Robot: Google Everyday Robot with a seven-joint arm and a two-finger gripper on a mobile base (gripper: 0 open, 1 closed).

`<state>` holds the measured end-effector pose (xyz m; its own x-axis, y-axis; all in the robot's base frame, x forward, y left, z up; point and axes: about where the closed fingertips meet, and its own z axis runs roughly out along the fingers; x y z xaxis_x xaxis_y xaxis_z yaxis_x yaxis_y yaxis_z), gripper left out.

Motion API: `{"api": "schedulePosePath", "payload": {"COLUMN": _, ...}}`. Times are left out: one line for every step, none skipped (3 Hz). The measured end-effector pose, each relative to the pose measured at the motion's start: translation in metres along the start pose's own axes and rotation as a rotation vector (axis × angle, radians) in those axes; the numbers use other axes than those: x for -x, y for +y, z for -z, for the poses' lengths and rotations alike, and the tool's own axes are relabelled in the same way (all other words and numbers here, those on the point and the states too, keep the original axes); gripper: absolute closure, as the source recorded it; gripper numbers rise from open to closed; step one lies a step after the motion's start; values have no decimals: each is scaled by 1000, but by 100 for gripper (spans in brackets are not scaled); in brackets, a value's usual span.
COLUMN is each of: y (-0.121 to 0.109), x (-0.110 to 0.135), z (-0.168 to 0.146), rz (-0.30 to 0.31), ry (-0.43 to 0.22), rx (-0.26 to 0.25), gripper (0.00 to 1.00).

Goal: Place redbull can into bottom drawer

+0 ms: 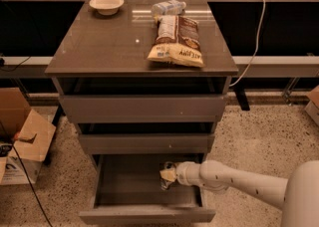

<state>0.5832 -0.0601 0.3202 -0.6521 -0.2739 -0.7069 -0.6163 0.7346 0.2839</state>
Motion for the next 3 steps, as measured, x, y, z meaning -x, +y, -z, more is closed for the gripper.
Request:
{"api": "schedulePosePath", "payload": {"y": -7, "x": -10, "z": -9, "rz": 2, "ry": -23, "rx": -45, "gripper": 100}}
{"api": "schedulePosePath", "payload": {"y": -27, "x": -31, "z": -32, "rz": 49, "ry": -87, "rx": -118, "gripper": 100}}
{"api": "schedulePosePath", "payload": {"y": -40, "x": -46, "z": -44, "rz": 65, "ry": -113, "rx": -174, "gripper": 100}}
